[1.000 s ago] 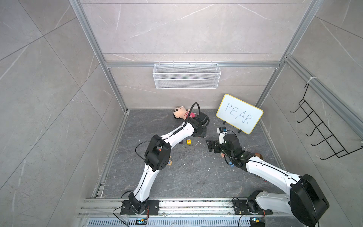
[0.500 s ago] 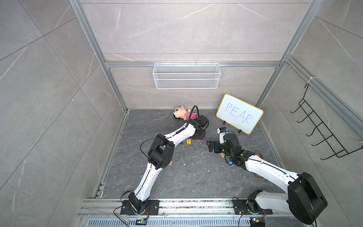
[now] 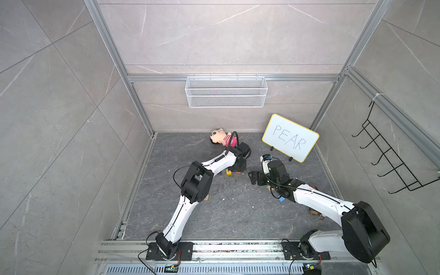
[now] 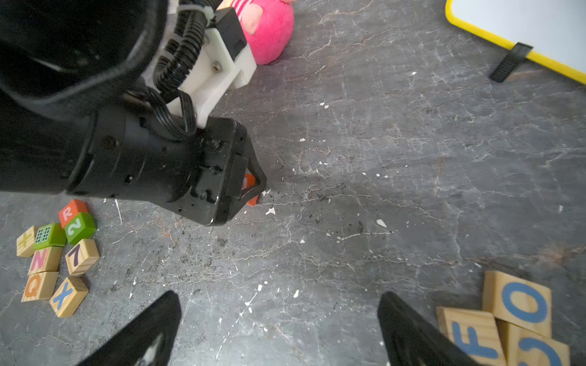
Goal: Spell the uppercase word “pear” with letter blocks
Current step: Place the letter block at the center of the board.
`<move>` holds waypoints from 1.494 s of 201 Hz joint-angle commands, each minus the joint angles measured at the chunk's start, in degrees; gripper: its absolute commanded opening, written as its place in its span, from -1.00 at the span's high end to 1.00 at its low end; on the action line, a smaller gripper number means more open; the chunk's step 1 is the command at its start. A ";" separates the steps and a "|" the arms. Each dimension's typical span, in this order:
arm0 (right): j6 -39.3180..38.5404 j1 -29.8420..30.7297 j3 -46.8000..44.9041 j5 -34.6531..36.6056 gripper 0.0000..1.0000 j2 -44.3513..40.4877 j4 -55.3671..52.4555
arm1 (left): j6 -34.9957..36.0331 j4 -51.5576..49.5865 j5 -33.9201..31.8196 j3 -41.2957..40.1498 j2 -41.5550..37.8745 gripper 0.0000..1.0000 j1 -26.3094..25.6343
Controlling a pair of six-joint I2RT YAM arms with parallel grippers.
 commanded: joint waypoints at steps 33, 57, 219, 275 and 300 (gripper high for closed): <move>-0.59 -0.29 2.97 -1.83 -0.99 1.81 -2.06 | -0.85 -0.47 -0.26 0.59 0.90 0.52 0.20; -0.59 -0.34 3.19 -1.96 -0.99 2.37 -2.13 | -0.72 -0.46 -0.31 0.72 0.95 0.52 0.22; 0.13 -0.51 3.79 -2.26 -0.99 3.93 -2.40 | -0.46 -0.09 -0.83 0.32 -0.98 0.08 0.25; 0.17 -0.60 1.64 -1.10 -0.99 1.06 -0.26 | 1.24 -0.54 -1.40 1.45 -6.89 0.07 0.25; 0.28 -0.67 -0.02 -0.43 -0.99 -0.71 1.72 | 2.10 -0.28 -2.17 1.33 -10.23 0.06 0.18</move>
